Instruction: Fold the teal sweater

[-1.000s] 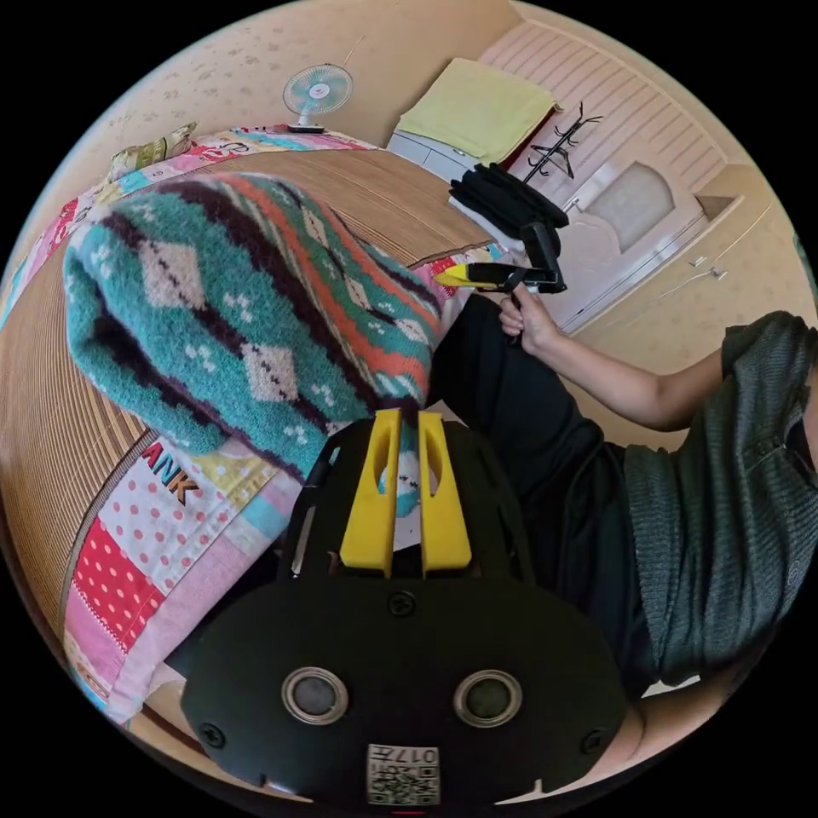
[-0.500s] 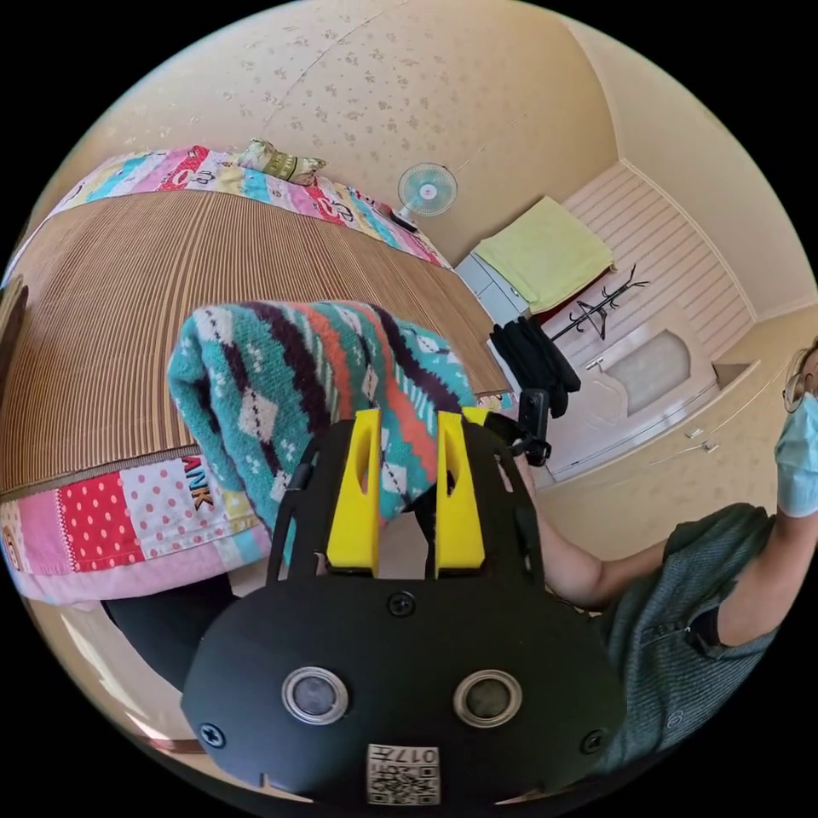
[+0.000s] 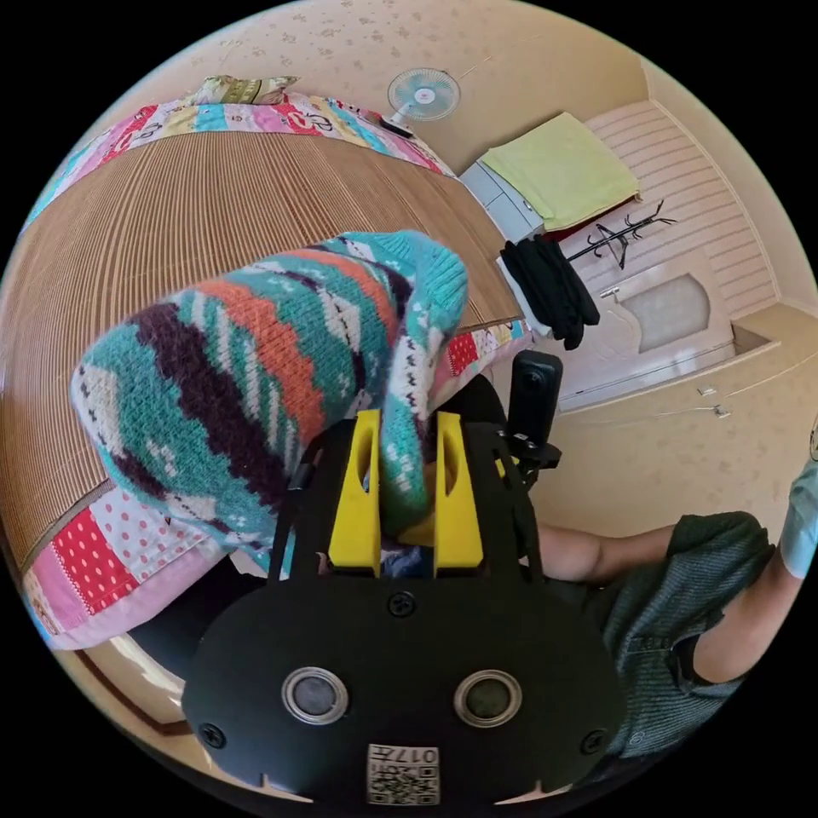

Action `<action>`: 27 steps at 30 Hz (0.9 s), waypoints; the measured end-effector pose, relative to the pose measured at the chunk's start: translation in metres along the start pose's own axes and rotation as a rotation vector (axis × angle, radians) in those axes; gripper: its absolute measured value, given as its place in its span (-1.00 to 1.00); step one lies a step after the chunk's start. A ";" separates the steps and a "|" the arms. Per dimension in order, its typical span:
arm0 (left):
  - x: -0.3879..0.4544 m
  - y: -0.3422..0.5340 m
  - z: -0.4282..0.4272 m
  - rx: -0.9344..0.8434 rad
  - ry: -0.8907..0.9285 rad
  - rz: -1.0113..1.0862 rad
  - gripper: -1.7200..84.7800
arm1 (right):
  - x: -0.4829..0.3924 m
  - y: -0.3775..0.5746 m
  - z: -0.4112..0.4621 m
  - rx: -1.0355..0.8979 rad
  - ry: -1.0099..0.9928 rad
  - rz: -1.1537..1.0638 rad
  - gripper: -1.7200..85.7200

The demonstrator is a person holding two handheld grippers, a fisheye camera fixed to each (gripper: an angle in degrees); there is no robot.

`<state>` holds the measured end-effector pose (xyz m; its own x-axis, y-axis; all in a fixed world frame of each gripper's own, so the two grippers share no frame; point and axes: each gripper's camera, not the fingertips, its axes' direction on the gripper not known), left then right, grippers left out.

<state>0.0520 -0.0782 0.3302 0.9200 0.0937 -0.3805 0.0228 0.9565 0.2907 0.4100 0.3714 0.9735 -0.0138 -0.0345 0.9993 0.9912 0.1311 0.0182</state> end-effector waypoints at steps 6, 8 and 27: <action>-0.021 0.076 -0.098 0.254 0.384 0.262 -0.84 | -0.017 -0.016 -0.035 -0.064 -0.163 -0.125 -0.94; -0.017 0.106 -0.141 0.358 0.408 0.372 -0.84 | -0.030 -0.021 -0.052 -0.060 -0.147 -0.171 -0.94; -0.043 0.292 -0.420 1.167 1.306 1.017 -0.86 | -0.061 -0.052 -0.141 0.042 0.308 -0.177 -0.74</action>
<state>-0.1455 0.3125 0.0631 -0.0062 0.9916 0.1288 0.4652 -0.1112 0.8782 0.3781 0.2267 0.9066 -0.1385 -0.3564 0.9240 0.9706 0.1364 0.1981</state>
